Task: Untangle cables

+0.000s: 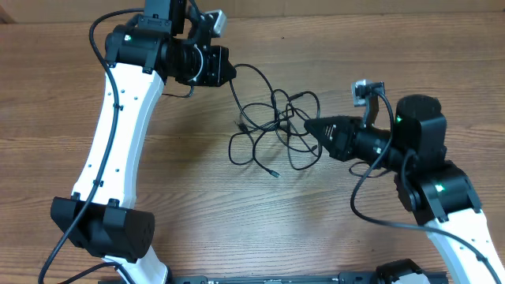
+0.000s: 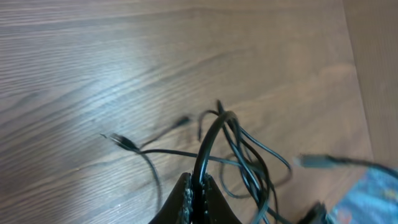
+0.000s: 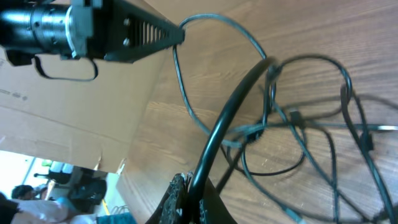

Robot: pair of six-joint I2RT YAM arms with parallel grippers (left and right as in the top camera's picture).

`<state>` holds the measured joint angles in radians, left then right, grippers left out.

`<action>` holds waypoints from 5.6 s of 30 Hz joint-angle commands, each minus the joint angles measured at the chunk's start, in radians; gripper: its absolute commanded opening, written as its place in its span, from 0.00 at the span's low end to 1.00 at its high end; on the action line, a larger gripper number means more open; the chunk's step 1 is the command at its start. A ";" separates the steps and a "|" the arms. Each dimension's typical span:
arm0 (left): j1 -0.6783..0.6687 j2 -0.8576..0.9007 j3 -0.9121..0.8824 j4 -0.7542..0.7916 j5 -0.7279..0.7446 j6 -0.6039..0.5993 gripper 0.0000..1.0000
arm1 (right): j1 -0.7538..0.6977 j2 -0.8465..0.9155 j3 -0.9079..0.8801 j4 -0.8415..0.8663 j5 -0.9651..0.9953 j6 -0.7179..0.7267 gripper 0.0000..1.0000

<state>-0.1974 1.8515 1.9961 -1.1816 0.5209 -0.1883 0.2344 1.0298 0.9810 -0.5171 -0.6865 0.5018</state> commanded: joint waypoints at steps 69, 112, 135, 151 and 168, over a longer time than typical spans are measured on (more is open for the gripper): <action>-0.047 -0.023 0.023 -0.019 0.710 0.402 0.04 | 0.186 0.322 -0.006 0.228 0.267 0.688 0.21; -0.105 -0.023 0.023 -0.037 0.718 0.401 0.04 | 0.186 0.315 -0.006 0.214 0.319 0.904 0.04; -0.122 -0.021 -0.010 -0.074 0.056 0.207 0.04 | -0.042 -0.167 -0.006 0.422 0.309 0.653 0.04; -0.129 -0.021 -0.198 -0.010 -0.512 -0.221 0.04 | -0.213 -0.162 -0.006 0.157 0.421 0.645 0.04; -0.131 -0.021 -0.198 0.069 -0.179 0.063 0.04 | -0.228 -0.060 -0.006 -0.463 0.588 0.640 0.21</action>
<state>-0.3260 1.8511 1.8038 -1.1332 0.0628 -0.3019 0.0071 0.9474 0.9653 -0.9463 -0.1215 1.1496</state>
